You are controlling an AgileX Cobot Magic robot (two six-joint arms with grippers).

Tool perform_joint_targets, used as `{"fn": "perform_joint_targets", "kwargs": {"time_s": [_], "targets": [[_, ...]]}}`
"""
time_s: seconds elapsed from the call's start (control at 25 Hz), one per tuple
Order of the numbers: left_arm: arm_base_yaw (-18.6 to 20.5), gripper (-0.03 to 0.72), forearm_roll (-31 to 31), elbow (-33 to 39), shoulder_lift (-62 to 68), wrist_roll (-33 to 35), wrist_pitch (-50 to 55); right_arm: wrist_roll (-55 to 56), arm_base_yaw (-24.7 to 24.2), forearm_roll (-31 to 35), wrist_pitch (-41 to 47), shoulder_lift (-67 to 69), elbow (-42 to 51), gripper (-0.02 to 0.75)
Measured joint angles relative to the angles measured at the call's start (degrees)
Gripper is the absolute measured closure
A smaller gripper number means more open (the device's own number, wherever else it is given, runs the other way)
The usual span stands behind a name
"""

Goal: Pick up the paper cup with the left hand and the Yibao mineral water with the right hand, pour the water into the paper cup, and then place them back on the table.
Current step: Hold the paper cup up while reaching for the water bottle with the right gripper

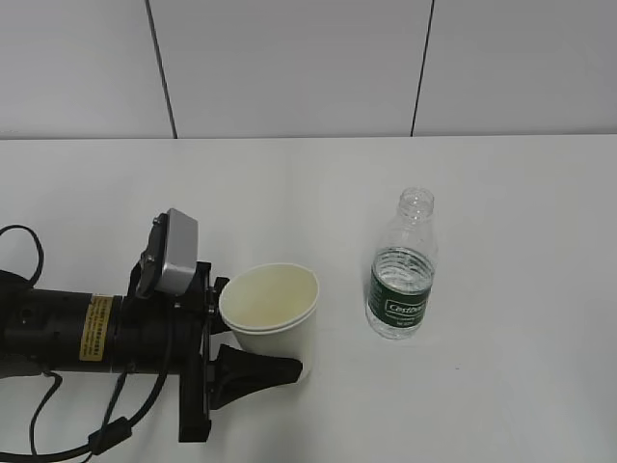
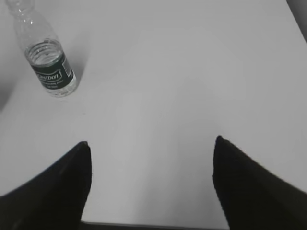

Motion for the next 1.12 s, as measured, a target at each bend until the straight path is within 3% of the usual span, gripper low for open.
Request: {"fn": "perform_joint_targets", "kwargs": {"time_s": [0.08,0.28,0.6,0.8,1.12], "targets": [[0.0,0.262,0.0,0.0,0.0,0.0,0.0,-0.7,0.0,-0.3,-2.0,0.0,-0.6,0.161],[0.0,0.262,-0.1,0.0,0.0,0.0,0.0,-1.8,0.0,-1.4,-19.1,0.0,-0.1,0.161],[0.0,0.263,-0.2,0.0,0.0,0.0,0.0,-4.1,0.0,-1.5,-46.7,0.6,13.3,0.161],[0.0,0.263,-0.2,0.0,0.0,0.0,0.0,-4.2,0.0,-1.5,-49.5,0.7,19.4,0.161],[0.0,0.263,-1.0,0.0,0.0,0.0,0.0,-4.2,0.0,-1.5,-51.3,6.9,21.3,0.161]]}}
